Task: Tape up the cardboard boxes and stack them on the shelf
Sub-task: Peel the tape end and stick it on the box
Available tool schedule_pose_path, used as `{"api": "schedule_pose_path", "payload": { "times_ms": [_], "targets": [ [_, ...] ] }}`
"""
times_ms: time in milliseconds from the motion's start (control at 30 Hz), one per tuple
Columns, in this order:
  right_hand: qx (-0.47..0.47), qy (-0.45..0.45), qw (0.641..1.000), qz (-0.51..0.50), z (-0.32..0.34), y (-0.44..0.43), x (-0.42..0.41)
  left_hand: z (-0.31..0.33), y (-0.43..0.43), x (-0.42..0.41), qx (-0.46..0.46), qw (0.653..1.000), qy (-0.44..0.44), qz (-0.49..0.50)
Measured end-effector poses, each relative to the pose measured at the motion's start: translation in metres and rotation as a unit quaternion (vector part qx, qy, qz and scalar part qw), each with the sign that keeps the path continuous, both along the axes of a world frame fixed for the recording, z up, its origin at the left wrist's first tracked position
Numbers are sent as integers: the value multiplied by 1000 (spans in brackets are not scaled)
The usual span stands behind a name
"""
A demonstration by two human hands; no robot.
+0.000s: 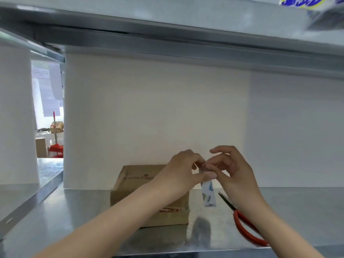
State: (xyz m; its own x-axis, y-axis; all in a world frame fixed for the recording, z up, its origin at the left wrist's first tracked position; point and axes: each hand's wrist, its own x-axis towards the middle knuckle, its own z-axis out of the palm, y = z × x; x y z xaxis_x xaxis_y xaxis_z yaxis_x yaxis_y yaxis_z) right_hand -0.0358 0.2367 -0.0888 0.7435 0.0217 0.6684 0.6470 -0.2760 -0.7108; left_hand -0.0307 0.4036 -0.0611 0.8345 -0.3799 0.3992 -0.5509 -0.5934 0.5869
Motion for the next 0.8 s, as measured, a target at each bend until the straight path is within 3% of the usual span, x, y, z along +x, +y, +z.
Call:
{"api": "schedule_pose_path", "payload": {
  "times_ms": [233,333,400,467,500,633,800],
  "targets": [
    [72,-31,995,63,17,11,-15,17,12,2,-250,967,17,42],
    [105,-33,987,114,17,16,-19,29,29,-2,-326,942,-34,75],
    [-44,-46,995,81,19,20,-15,37,43,-5,-410,908,-41,76],
    [-235,-91,968,8,20,29,-7,42,53,-10,-462,884,-40,68],
    [-267,-117,957,-10,22,35,-4,43,57,-13,-470,878,-51,75],
    [-261,-133,955,39,37,62,-4,38,77,-22,-504,845,-111,138],
    [-210,10,971,113,68,62,-12,29,123,-15,-552,800,-84,221]
  ]
}}
